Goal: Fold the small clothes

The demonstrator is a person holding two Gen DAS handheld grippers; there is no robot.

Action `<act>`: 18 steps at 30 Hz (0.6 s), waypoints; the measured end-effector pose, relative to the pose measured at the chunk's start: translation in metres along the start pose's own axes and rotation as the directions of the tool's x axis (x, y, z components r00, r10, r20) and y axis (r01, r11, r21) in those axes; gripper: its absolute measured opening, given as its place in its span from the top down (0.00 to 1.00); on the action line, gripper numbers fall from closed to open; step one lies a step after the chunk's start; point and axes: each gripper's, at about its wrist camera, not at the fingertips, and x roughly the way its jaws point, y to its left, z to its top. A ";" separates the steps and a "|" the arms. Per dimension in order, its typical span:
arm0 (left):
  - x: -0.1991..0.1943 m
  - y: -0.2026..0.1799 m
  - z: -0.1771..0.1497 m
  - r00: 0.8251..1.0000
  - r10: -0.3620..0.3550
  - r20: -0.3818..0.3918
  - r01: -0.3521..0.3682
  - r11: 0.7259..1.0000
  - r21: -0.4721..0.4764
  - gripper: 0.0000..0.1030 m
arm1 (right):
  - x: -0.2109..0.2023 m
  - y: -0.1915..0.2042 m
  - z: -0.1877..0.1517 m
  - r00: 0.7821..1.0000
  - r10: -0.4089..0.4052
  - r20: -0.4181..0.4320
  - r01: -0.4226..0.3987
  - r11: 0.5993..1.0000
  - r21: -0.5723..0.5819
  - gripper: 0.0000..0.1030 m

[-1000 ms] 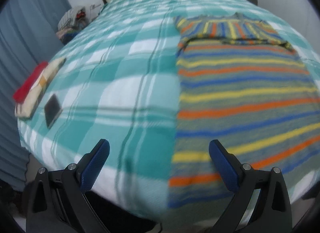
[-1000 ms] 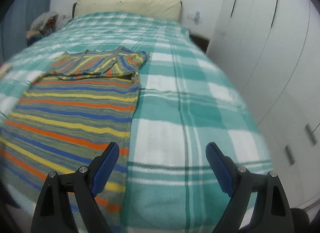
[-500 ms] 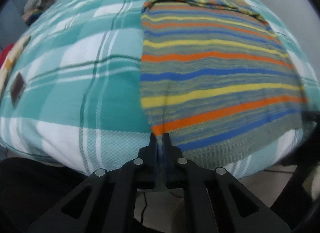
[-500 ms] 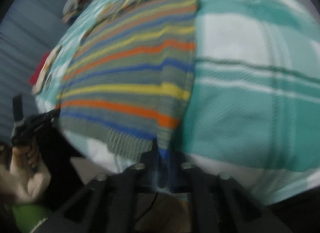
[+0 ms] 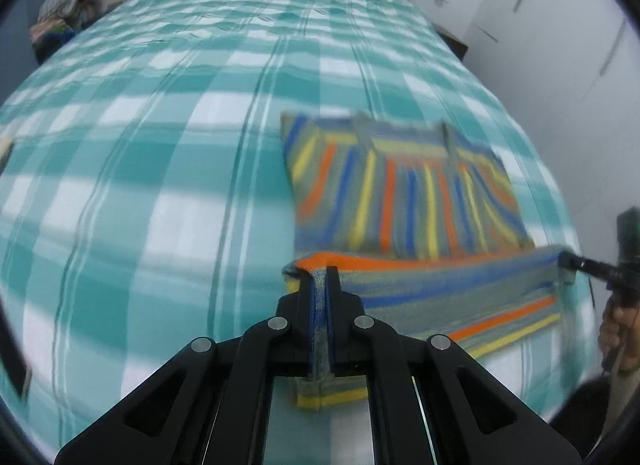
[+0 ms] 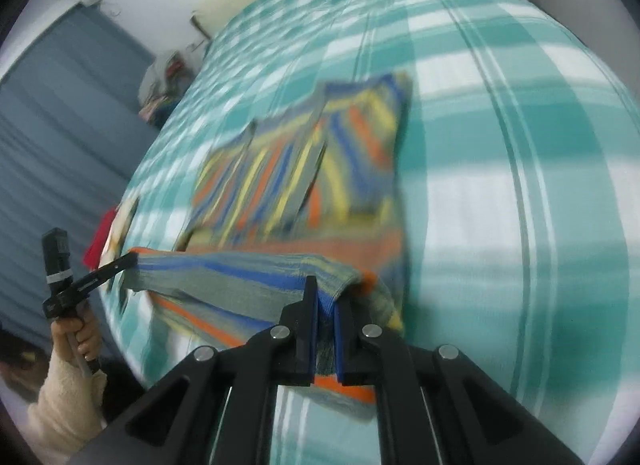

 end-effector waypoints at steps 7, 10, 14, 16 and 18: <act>0.077 0.025 0.085 0.999 -0.038 -0.001 0.038 0.991 -0.131 0.93 | 0.062 -0.044 0.105 0.998 0.054 -0.020 -0.051 0.990 0.135 0.93; 0.101 0.049 0.110 1.000 0.003 0.028 0.004 0.969 -0.248 0.79 | 0.081 -0.068 0.144 0.993 0.092 0.076 -0.105 0.976 0.189 0.82; 0.089 0.089 0.114 0.997 0.007 0.072 0.020 0.926 -0.377 0.58 | 0.071 -0.085 0.158 0.982 0.016 0.191 -0.061 0.971 0.232 0.56; 0.067 0.087 0.109 0.995 0.016 0.103 0.015 0.955 -0.296 0.57 | 0.056 -0.077 0.155 0.982 0.004 0.191 -0.037 0.985 0.171 0.56; 0.053 0.076 0.101 0.995 -0.015 0.098 0.034 0.981 -0.193 0.54 | 0.047 -0.061 0.152 0.990 -0.012 0.141 0.001 0.997 0.076 0.56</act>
